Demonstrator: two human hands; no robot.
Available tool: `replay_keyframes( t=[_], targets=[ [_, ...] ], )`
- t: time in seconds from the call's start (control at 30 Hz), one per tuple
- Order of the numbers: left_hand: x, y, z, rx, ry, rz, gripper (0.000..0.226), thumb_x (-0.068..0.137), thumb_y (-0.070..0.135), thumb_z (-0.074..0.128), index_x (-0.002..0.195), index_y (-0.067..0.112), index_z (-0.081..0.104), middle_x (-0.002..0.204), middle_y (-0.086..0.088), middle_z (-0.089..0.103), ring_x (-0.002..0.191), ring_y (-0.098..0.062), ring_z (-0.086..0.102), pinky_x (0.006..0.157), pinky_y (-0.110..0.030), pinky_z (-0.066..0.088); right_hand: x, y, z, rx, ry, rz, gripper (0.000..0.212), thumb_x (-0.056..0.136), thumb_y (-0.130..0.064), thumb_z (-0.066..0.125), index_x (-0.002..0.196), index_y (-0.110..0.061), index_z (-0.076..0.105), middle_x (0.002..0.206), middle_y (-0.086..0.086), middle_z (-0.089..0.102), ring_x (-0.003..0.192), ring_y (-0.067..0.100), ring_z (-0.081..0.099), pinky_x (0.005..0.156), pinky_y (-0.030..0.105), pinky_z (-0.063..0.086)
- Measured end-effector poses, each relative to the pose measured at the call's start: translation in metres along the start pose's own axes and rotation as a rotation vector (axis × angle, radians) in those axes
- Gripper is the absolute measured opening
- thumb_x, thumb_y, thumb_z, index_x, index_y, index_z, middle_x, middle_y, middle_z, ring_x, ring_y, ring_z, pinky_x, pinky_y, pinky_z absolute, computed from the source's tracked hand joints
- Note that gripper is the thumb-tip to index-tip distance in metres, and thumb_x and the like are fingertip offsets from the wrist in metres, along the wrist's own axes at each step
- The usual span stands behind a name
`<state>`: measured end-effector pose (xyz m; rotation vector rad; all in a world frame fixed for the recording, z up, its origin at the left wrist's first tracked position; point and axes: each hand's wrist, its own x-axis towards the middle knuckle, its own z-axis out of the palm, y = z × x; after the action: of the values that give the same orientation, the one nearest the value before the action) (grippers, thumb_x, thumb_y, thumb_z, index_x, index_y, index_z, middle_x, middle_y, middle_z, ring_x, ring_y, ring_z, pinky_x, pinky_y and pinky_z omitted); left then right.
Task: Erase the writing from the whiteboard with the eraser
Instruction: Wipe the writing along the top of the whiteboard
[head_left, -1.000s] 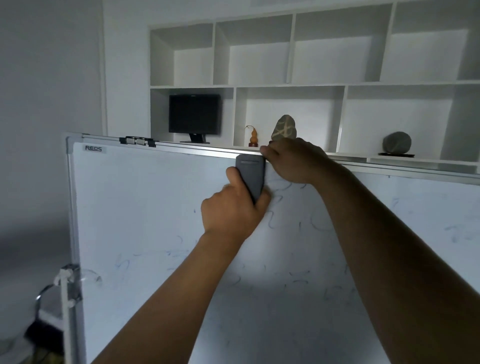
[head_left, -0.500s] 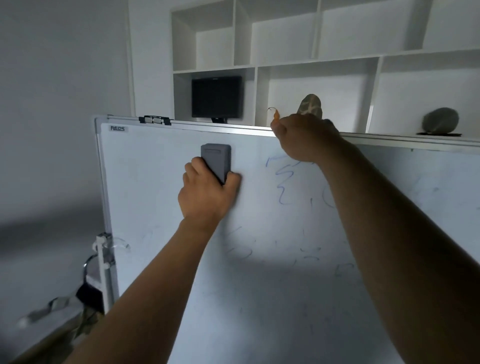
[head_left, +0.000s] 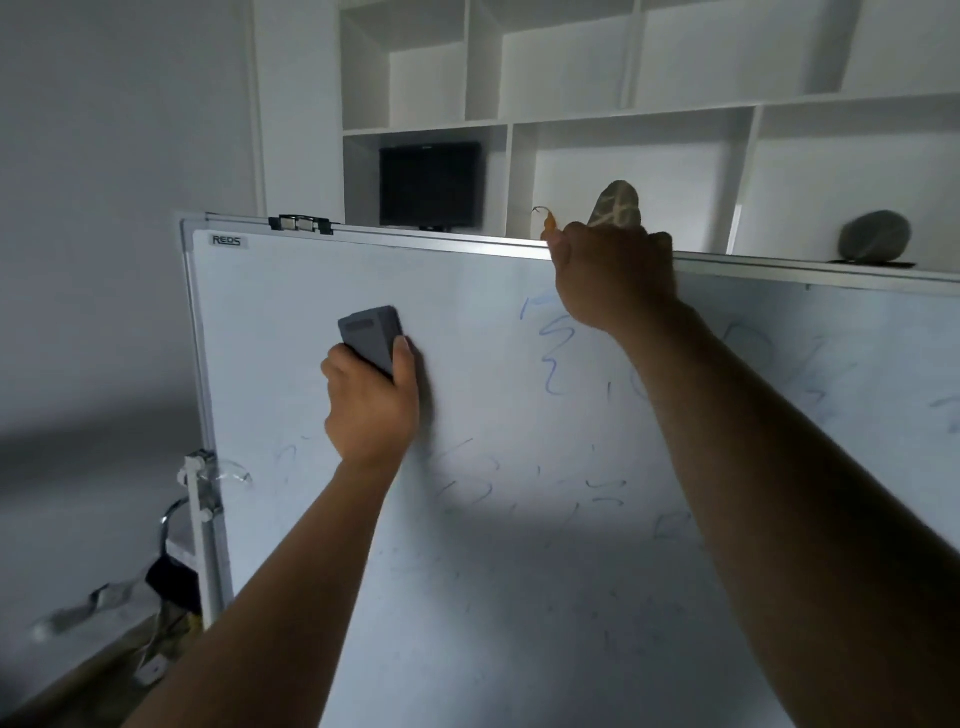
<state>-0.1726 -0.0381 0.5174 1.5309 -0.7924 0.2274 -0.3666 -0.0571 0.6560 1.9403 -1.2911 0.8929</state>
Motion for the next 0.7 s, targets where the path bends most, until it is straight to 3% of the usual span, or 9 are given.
replay_keyframes(
  t=[0.13,0.23,0.33,0.47,0.6,0.7],
  targets=[
    [0.0,0.006,0.005,-0.023,0.051,-0.007,0.056,0.09,0.059,0.046,0.112,0.007,0.038,0.114,-0.009,0.047,0.099,-0.034,0.056,0.07,-0.04,0.037,-0.004,-0.004,0.003,0.002,-0.021,0.11,0.032,0.099,-0.026,0.033,0.118,-0.019,0.058,0.128,0.015,0.057,0.122,0.041,0.046,0.106,0.052,0.025],
    [-0.029,0.034,0.017,-0.022,0.007,0.179,0.054,0.089,0.058,0.048,0.106,0.007,0.041,0.107,-0.009,0.049,0.088,-0.033,0.058,0.066,-0.037,0.042,-0.003,0.0,0.005,-0.019,-0.002,0.071,0.037,0.1,-0.029,0.029,0.122,-0.017,0.056,0.126,0.016,0.059,0.126,0.04,0.044,0.101,0.05,0.028],
    [-0.051,0.067,0.029,-0.005,-0.014,0.349,0.053,0.087,0.059,0.05,0.102,0.009,0.045,0.096,-0.008,0.05,0.075,-0.03,0.057,0.061,-0.039,0.051,-0.002,0.007,0.004,-0.052,0.052,-0.02,0.041,0.101,-0.031,0.025,0.118,-0.013,0.058,0.113,0.016,0.065,0.109,0.038,0.056,0.092,0.044,0.035],
    [-0.05,0.078,0.034,0.063,0.019,0.459,0.054,0.087,0.06,0.048,0.1,0.007,0.048,0.091,-0.008,0.053,0.072,-0.027,0.055,0.061,-0.033,0.041,0.003,0.023,0.001,-0.054,0.05,-0.143,0.04,0.102,-0.023,0.024,0.11,-0.007,0.059,0.103,0.016,0.067,0.082,0.036,0.059,0.071,0.035,0.032],
    [-0.023,0.07,0.025,-0.01,0.041,0.282,0.056,0.089,0.058,0.046,0.106,0.005,0.044,0.103,-0.01,0.051,0.086,-0.033,0.056,0.068,-0.033,0.032,0.0,0.024,-0.009,0.011,-0.031,-0.147,0.033,0.102,-0.017,0.03,0.121,-0.011,0.056,0.114,0.012,0.062,0.098,0.038,0.059,0.081,0.04,0.04],
    [-0.009,0.07,0.024,-0.026,0.088,0.22,0.059,0.088,0.059,0.043,0.108,0.004,0.043,0.106,-0.01,0.049,0.088,-0.033,0.055,0.067,-0.034,0.034,-0.007,0.021,-0.009,-0.014,-0.074,-0.027,0.029,0.101,-0.024,0.031,0.119,-0.022,0.054,0.118,0.011,0.059,0.107,0.039,0.052,0.095,0.048,0.034]
  ],
)
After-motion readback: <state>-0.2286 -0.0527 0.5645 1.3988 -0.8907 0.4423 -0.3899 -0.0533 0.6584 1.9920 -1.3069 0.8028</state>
